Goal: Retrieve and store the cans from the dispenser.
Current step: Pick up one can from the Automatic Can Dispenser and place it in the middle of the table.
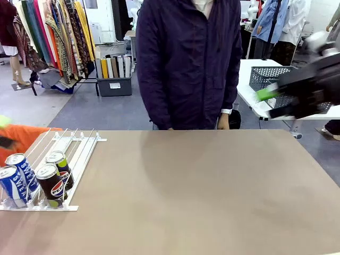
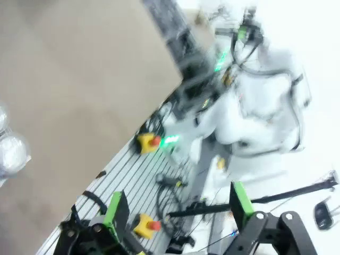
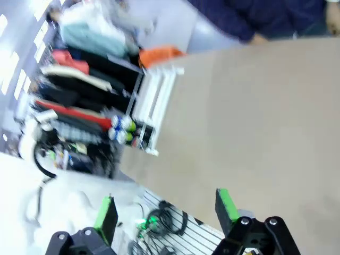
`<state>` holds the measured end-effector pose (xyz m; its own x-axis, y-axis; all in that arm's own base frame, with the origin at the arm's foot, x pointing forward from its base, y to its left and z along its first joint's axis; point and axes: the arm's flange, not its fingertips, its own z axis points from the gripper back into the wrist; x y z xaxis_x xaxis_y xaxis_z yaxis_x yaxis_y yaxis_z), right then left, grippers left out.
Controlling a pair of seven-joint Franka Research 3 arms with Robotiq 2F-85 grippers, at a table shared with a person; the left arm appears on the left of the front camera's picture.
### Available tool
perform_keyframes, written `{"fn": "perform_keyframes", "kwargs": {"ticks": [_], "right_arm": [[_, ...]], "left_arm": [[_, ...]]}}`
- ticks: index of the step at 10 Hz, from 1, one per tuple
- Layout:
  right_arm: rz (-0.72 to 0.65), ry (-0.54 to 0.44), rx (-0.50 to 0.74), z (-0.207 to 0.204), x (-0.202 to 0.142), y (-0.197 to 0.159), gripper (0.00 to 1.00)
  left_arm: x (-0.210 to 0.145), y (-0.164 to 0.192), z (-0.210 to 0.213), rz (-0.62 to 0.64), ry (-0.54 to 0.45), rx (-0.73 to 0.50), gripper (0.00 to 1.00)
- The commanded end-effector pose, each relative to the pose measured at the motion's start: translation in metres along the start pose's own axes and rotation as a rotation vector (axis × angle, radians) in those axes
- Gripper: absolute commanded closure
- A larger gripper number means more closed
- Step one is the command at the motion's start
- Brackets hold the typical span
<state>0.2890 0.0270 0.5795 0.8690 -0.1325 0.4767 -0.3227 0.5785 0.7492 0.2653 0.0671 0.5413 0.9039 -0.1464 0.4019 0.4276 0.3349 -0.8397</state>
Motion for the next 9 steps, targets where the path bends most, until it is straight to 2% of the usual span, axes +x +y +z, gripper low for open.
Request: {"fn": "perform_keyframes", "kwargs": {"ticks": [1,2,4,5,6,7,9], "right_arm": [[-0.107,-0.152,0.136,0.066,-0.048,-0.062,0.0],[-0.215,-0.247,0.216,0.1,-0.069,-0.1,0.0],[-0.394,-0.419,0.263,0.134,-0.099,-0.165,0.0],[-0.478,-0.438,0.218,0.134,-0.107,-0.186,0.0],[-0.528,-0.416,0.184,0.129,-0.11,-0.199,0.0],[-0.431,-0.415,0.223,0.199,-0.064,-0.169,0.0],[-0.431,-0.415,0.223,0.199,-0.064,-0.169,0.0]], "left_arm": [[-0.015,0.068,0.088,0.136,-0.34,-0.147,0.0],[-0.049,0.094,0.124,0.192,-0.517,-0.223,0.0],[-0.078,0.137,0.146,0.239,-0.65,-0.301,0.0],[-0.081,0.147,0.145,0.243,-0.644,-0.279,0.0],[-0.107,0.121,0.16,0.282,-0.607,-0.217,0.0],[-0.107,0.121,0.16,0.282,-0.607,-0.217,0.0],[-0.107,0.121,0.16,0.282,-0.607,-0.217,0.0]]}}
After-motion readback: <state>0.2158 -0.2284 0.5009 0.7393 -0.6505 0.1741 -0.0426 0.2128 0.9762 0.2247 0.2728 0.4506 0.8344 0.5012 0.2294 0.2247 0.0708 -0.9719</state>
